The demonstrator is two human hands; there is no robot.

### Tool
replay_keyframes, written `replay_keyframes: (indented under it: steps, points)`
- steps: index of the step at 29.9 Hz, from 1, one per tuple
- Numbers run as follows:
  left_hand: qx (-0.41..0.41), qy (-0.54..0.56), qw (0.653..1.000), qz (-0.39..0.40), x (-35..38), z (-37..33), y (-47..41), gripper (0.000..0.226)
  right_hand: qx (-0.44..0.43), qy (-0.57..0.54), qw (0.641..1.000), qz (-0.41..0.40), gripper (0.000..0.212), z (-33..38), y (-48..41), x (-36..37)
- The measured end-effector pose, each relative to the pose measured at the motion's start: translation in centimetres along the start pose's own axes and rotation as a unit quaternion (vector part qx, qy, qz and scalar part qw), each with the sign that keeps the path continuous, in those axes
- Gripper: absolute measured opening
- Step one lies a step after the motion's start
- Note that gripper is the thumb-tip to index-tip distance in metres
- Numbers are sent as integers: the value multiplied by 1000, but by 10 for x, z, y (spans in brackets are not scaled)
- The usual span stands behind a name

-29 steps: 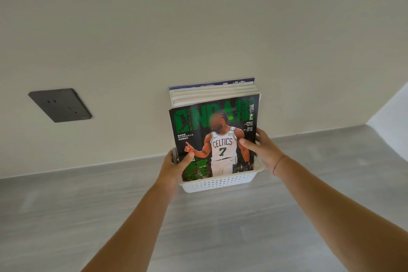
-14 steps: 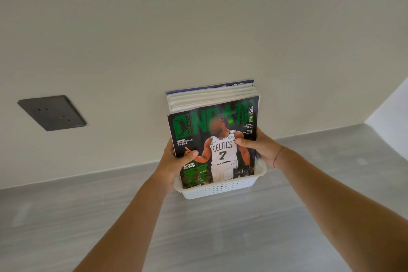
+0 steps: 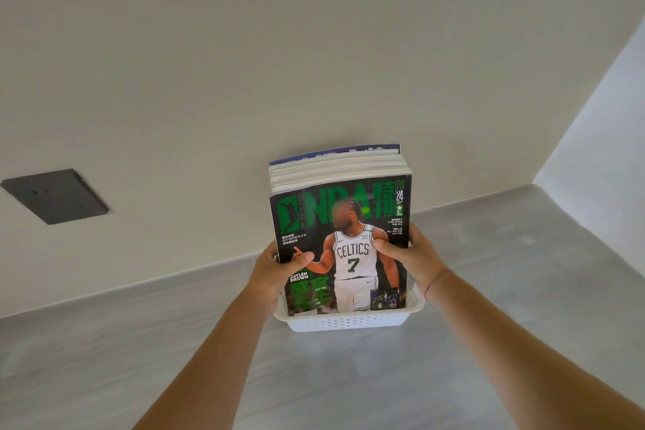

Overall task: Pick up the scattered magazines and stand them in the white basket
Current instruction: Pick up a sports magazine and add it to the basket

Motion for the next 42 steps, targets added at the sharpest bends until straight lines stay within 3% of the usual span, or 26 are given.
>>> replay_keyframes:
  steps: [10, 19, 27, 32, 35, 42]
  points:
    - [-12, -59, 991, 119, 145, 38, 20, 40, 25, -51, 992, -116, 49, -47, 76, -142]
    - [-35, -127, 965, 225, 293, 81, 30, 39, 45, -106, 963, -244, 48, -91, 145, -268]
    - [-60, -187, 914, 356, 431, 121, 50, 47, 63, -144, 915, -372, 47, -136, 216, -364]
    - [-64, -238, 863, 440, 518, 141, 70, 32, 68, -163, 878, -444, 40, -160, 251, -411]
    - [-76, -250, 843, 470, 556, 151, 74, 46, 54, -178, 859, -477, 36, -168, 260, -434]
    - [-100, -229, 834, 493, 607, 165, 63, 57, 71, -167, 824, -537, 60, -180, 261, -460]
Point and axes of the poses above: each hand's wrist, its own y-axis away from the middle knuckle, its own x-axis out of the palm, z = x × y, the point moved 10 cm from there along -y, towards the middle knuckle, and after that the axes turned 9 degrees about y, right-handed, at the moved point
